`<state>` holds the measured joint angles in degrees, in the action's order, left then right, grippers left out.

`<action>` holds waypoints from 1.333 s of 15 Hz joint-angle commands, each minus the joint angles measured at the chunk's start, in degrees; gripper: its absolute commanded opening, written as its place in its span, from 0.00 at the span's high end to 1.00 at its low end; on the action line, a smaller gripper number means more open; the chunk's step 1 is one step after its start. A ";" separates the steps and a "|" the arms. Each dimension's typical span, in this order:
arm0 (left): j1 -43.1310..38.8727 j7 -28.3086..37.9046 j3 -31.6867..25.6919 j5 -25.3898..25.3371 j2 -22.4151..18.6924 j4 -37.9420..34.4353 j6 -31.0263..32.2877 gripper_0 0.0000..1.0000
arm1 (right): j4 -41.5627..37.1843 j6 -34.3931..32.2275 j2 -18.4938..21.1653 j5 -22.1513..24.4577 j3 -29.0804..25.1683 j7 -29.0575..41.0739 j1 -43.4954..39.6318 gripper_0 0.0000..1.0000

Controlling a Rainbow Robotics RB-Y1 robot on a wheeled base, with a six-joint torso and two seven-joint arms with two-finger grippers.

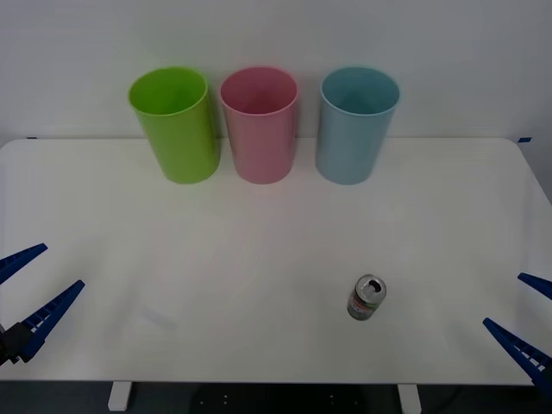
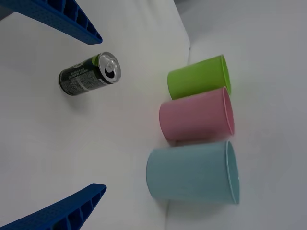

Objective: Grasp the object on the table and drop it into the matching bin: aluminum can to the light blue bin, PET bottle to the pink bin.

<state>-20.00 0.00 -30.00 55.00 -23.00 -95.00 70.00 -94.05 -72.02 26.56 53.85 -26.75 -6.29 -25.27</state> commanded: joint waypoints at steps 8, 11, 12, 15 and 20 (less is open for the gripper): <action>0.00 0.00 0.00 0.00 0.00 0.00 0.00 0.00 | 7.56 -3.04 3.41 0.03 6.01 -14.01 0.31 0.00; 0.00 0.00 0.00 0.00 0.00 0.00 0.00 0.00 | 10.20 -2.95 3.41 0.03 8.12 -15.16 1.45 0.00; 0.00 0.00 0.00 0.00 0.00 0.00 0.00 0.00 | 11.17 -2.95 3.24 0.03 8.99 -15.60 2.06 0.00; 0.00 0.00 0.00 0.00 0.00 0.00 0.00 0.00 | 13.63 -2.95 2.89 0.03 11.19 -17.35 4.44 0.00; 0.00 0.00 0.00 0.00 0.00 0.00 0.00 0.00 | 14.86 -1.45 -0.80 2.84 12.07 -19.55 6.81 0.00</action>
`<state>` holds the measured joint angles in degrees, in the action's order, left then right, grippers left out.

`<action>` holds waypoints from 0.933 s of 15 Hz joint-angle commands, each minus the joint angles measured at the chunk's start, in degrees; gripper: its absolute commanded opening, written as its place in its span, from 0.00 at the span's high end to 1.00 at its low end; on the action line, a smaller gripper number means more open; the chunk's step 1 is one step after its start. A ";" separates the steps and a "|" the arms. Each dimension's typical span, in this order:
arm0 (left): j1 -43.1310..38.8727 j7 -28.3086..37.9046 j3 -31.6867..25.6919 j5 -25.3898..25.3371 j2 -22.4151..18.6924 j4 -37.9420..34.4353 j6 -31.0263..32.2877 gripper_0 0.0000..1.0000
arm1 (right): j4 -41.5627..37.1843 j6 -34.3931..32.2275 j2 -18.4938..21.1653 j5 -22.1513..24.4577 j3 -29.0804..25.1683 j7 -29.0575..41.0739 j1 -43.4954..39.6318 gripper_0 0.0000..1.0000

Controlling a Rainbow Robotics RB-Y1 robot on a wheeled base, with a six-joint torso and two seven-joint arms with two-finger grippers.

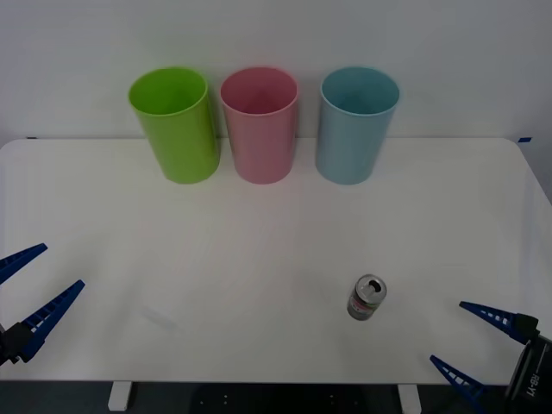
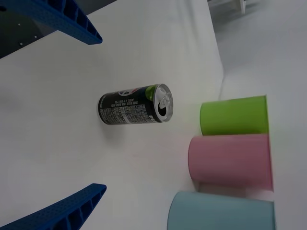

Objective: Grasp the object on the table and drop it into the matching bin: aluminum can to the light blue bin, PET bottle to the pink bin.

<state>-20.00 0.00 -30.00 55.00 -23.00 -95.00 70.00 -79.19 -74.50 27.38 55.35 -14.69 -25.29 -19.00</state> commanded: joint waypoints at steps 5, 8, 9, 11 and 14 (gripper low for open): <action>0.00 0.00 0.00 0.00 0.00 0.00 0.00 0.00 | 0.09 3.92 -5.67 4.24 0.62 -0.90 2.30 0.00; 0.00 0.00 0.00 0.00 0.00 0.00 0.00 0.00 | 0.09 7.44 -6.29 3.97 3.96 -1.08 3.00 0.00; 0.00 0.00 0.00 0.00 0.00 0.00 0.00 0.00 | 0.09 8.41 -6.38 3.80 4.93 -1.43 3.27 0.00; 0.00 0.00 0.00 0.00 0.00 0.00 0.00 0.00 | 0.09 9.72 -6.46 3.62 6.25 -1.69 3.79 0.00; 0.00 0.00 0.00 0.00 0.00 0.00 0.00 0.00 | 0.09 13.06 -6.46 3.36 9.15 -2.22 4.67 0.00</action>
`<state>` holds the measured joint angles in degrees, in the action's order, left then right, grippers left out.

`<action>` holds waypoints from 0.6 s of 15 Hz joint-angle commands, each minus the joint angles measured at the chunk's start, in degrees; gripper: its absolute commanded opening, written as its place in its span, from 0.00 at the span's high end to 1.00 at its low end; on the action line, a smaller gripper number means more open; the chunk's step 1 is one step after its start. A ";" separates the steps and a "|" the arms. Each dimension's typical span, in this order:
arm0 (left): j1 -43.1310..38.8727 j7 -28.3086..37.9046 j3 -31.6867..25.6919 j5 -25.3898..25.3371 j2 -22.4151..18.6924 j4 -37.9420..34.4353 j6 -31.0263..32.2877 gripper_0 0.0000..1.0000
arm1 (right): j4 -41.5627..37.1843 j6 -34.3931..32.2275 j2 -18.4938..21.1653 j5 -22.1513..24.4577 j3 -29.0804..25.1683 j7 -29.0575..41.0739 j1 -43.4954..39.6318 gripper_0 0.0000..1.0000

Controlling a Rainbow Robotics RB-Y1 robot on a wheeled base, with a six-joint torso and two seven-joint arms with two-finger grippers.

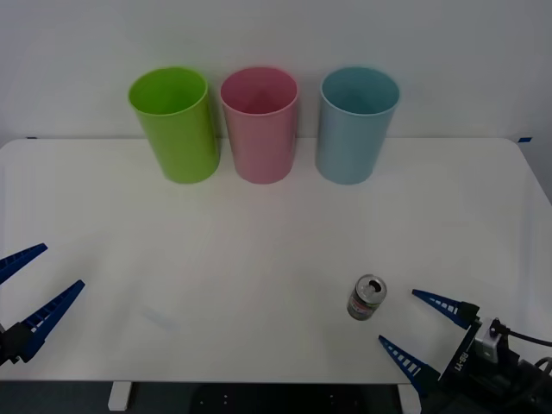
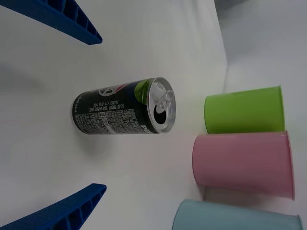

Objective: Grasp the object on the table and drop it into the matching bin: aluminum can to the light blue bin, PET bottle to the pink bin.

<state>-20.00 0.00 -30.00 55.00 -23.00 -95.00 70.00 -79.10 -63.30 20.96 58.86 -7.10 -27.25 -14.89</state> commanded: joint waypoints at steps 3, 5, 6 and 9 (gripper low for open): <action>0.00 0.00 0.00 0.00 0.00 0.00 0.00 0.00 | 0.00 5.29 -0.04 -0.59 4.46 -0.61 1.79 0.00; 0.00 0.00 0.00 0.00 0.00 0.00 0.00 0.00 | 0.00 8.19 -0.04 -1.12 6.74 -0.70 2.58 0.00; 0.00 0.00 0.00 0.00 0.00 0.00 0.00 0.00 | 0.00 9.42 -0.04 -1.47 7.89 -0.79 3.02 0.00; 0.00 0.00 0.00 0.00 0.00 0.00 0.00 0.00 | 0.00 12.06 -0.13 -1.73 9.82 -0.97 3.90 0.00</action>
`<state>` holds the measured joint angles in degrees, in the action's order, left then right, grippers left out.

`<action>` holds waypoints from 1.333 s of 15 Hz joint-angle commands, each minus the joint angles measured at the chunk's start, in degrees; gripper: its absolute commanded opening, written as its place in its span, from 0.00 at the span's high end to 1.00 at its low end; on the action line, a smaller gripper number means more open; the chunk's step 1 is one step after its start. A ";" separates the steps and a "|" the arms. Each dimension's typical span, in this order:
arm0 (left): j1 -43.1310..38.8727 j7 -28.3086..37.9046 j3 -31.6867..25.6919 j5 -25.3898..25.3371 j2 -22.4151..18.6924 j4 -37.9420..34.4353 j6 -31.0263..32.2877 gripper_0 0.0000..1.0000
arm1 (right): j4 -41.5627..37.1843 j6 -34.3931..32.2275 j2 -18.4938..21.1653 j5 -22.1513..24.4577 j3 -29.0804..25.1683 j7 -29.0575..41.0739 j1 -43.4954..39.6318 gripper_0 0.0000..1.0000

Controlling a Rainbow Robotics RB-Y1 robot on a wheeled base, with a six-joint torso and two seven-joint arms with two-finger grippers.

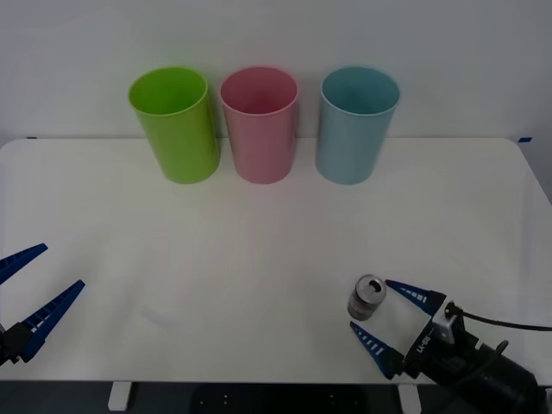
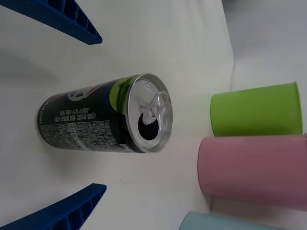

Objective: Grasp the object on the table and drop it into the matching bin: aluminum can to the light blue bin, PET bottle to the pink bin.

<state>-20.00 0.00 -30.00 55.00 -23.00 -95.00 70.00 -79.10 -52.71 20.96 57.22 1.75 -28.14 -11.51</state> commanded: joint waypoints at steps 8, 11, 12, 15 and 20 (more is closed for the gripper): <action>0.00 0.00 0.00 0.00 0.00 0.00 0.00 0.00 | 0.00 6.57 -1.10 -0.10 3.96 -0.33 2.63 0.00; 0.00 0.00 0.00 0.00 0.00 0.00 0.00 0.00 | 0.00 7.71 -1.19 -0.10 4.75 -0.33 3.07 0.00; 0.00 0.00 0.00 0.00 0.00 0.00 0.00 0.00 | -0.09 7.80 -1.19 -0.10 4.84 -0.33 3.07 0.00; 0.00 0.00 0.00 0.00 0.00 0.00 0.00 0.00 | 0.00 7.80 -1.19 -0.10 4.84 -0.51 3.16 0.86; 0.00 0.00 0.00 0.00 0.00 0.00 0.00 0.00 | 0.00 7.97 -1.19 -0.10 4.84 -0.33 3.34 1.00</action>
<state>-20.00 0.00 -30.00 55.00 -23.00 -95.00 70.00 -79.10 -44.73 19.77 57.13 6.59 -28.55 -8.18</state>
